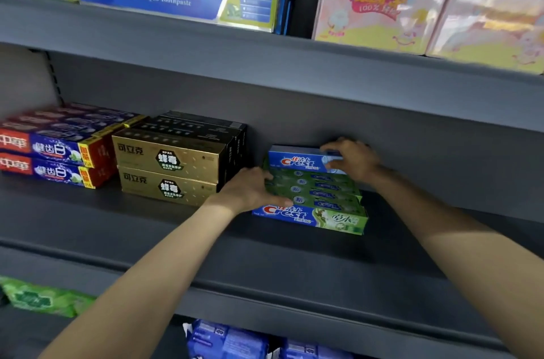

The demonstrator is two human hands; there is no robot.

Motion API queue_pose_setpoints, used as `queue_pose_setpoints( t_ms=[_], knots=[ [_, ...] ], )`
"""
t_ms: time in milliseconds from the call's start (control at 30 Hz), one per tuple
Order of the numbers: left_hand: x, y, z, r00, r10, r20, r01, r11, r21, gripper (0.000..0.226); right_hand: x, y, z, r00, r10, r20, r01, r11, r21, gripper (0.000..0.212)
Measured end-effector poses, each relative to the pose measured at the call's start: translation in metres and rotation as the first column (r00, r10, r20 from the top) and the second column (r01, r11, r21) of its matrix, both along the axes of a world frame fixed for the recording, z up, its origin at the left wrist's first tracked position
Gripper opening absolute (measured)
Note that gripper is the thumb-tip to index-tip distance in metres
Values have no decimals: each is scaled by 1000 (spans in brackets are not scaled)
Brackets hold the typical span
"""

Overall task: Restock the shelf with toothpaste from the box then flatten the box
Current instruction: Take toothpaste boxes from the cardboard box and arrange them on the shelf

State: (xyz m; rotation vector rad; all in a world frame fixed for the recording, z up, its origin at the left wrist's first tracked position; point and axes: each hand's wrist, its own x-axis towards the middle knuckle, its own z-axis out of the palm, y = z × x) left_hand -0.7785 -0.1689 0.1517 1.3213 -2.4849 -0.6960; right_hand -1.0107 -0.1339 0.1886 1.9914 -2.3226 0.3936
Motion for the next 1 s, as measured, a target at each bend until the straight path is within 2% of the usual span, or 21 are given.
queue_pose_setpoints(
  t_ms=[133, 300, 500, 600, 733, 867, 1000],
  knots=[
    [-5, -2, 9, 999, -15, 52, 14, 1000, 21, 82, -1, -6, -12, 999, 13, 36, -11, 999, -46, 43],
    [-6, -3, 14, 995, -25, 100, 25, 1000, -2, 80, 6, -11, -27, 1000, 25, 5, -24, 992, -127, 41],
    [-4, -4, 8, 999, -19, 48, 19, 1000, -7, 82, 22, -16, -45, 982, -93, -165, 54, 973, -224, 44],
    [-3, -5, 4, 999, -34, 26, 34, 999, -3, 81, 26, -14, -45, 964, -122, -238, 78, 979, -188, 49],
    [2, -1, 3, 998, -62, 1, 62, 998, -16, 77, 41, 1, -38, 988, -127, -90, 120, 989, -88, 56],
    [7, 8, 13, 989, -119, 85, 130, 981, -144, 73, 69, 28, -29, 996, -86, 30, 90, 986, -139, 51],
    [14, 27, 27, 995, -93, 27, 97, 954, -283, 47, 97, 60, -21, 991, -62, 116, 78, 986, -146, 41]
  ],
)
